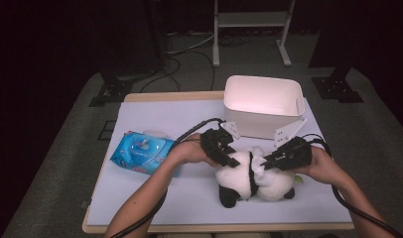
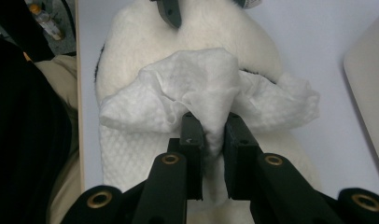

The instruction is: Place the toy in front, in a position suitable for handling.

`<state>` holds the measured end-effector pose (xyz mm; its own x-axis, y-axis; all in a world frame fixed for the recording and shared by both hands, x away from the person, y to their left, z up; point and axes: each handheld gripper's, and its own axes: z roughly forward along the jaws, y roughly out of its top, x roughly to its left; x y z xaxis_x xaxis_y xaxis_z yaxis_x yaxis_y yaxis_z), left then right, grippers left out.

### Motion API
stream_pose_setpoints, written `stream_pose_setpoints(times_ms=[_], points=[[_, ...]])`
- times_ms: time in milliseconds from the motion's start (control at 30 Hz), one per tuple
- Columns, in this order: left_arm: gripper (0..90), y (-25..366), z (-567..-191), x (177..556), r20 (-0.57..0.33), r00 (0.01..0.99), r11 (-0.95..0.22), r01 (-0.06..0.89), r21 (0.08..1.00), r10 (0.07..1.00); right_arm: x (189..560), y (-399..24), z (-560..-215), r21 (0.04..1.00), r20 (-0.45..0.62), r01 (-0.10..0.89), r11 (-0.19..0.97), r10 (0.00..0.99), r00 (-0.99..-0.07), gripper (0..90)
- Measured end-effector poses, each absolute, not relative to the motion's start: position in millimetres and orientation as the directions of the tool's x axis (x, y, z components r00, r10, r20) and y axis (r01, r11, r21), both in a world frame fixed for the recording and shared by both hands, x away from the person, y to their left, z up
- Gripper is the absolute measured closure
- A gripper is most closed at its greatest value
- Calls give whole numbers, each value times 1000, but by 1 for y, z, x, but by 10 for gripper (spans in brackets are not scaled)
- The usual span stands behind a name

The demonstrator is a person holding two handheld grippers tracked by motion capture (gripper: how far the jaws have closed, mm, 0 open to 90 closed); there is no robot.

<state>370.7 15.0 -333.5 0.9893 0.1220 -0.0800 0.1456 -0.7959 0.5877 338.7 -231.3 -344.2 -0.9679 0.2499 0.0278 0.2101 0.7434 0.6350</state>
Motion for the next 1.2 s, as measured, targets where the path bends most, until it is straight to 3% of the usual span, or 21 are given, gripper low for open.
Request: stream_pose_setpoints(times_ms=[267, 500, 833, 1100, 1200], points=[[579, 24, -341, 361, -69, 989, -783, 148, 604, 133, 342, -219, -343, 619, 24, 198, 760, 234, -972, 790], [571, 22, -342, 354, -48, 990, -783, 132, 608, 130, 343, -235, -338, 608, 17, 224, 762, 269, -963, 791], [562, 26, -343, 357, -84, 989, -763, 150, 629, 125, 352, -259, -342, 599, 45, 282, 750, 321, -946, 790], [489, 31, -337, 361, -121, 987, -749, 160, 643, 107, 347, -250, -352, 576, 57, 267, 772, 288, -956, 792], [398, 29, -335, 364, -135, 986, -763, 165, 625, 102, 343, -247, -352, 569, 38, 257, 781, 286, -957, 792]])
